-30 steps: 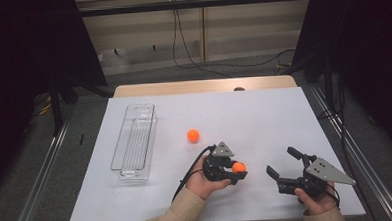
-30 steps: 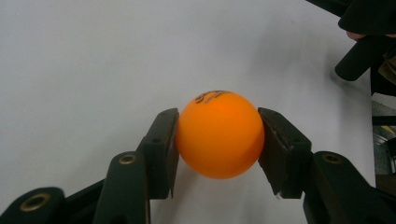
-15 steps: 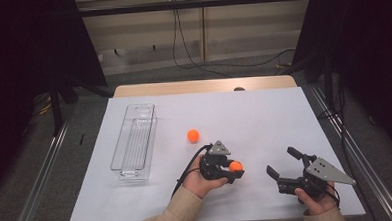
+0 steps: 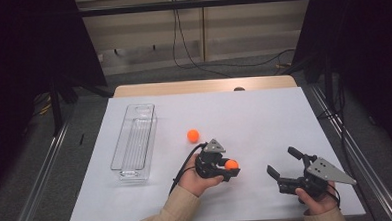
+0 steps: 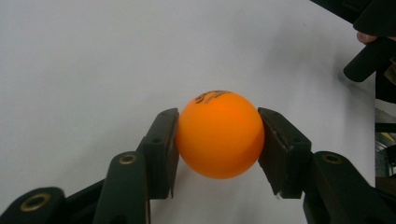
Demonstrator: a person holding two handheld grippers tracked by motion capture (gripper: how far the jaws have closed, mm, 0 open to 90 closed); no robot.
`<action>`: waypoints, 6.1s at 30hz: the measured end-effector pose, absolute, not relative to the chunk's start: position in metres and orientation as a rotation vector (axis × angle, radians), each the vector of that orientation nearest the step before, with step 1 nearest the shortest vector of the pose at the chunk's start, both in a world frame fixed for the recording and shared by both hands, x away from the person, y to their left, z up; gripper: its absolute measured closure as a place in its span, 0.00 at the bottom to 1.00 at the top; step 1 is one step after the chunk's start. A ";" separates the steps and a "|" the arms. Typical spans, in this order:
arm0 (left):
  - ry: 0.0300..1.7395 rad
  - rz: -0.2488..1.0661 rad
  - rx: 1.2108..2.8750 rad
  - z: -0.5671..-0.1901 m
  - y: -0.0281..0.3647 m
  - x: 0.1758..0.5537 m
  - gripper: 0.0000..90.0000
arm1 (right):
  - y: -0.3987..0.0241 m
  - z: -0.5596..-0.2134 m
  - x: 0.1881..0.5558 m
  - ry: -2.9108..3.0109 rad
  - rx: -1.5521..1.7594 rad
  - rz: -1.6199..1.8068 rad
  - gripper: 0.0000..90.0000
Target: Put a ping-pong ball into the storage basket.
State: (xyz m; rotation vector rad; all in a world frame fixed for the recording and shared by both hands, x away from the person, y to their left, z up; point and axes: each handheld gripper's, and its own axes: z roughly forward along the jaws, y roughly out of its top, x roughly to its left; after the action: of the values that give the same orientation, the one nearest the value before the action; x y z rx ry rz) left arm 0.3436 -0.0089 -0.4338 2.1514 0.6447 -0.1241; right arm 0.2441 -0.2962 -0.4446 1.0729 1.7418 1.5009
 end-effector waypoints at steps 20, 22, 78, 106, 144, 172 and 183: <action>0.677 -0.137 2.142 -0.427 0.004 0.348 0.57 | -0.294 -0.444 0.245 1.749 1.069 1.498 0.05; 0.683 -0.134 2.142 -0.426 0.006 0.349 0.57 | -0.294 -0.445 0.245 1.750 1.068 1.499 0.05; 0.763 -0.112 2.116 -0.408 0.040 0.359 0.57 | -0.294 -0.444 0.247 1.752 1.065 1.493 0.05; 0.788 -0.097 2.103 -0.402 0.053 0.363 0.57 | -0.293 -0.444 0.247 1.752 1.065 1.495 0.05; 0.816 -0.089 2.093 -0.397 0.068 0.368 0.57 | -0.293 -0.444 0.248 1.759 1.064 1.502 0.05; 0.853 -0.079 2.080 -0.393 0.083 0.372 0.57 | -0.291 -0.444 0.249 1.769 1.056 1.504 0.06; 0.862 -0.070 2.073 -0.390 0.089 0.374 0.57 | -0.291 -0.444 0.249 1.768 1.056 1.504 0.05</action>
State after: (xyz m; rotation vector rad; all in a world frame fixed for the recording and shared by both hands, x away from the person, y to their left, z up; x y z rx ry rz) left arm 0.3736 0.0887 -0.3903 2.0725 0.8624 -0.0696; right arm 0.2488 -0.2912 -0.4443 1.0562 1.7685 1.5041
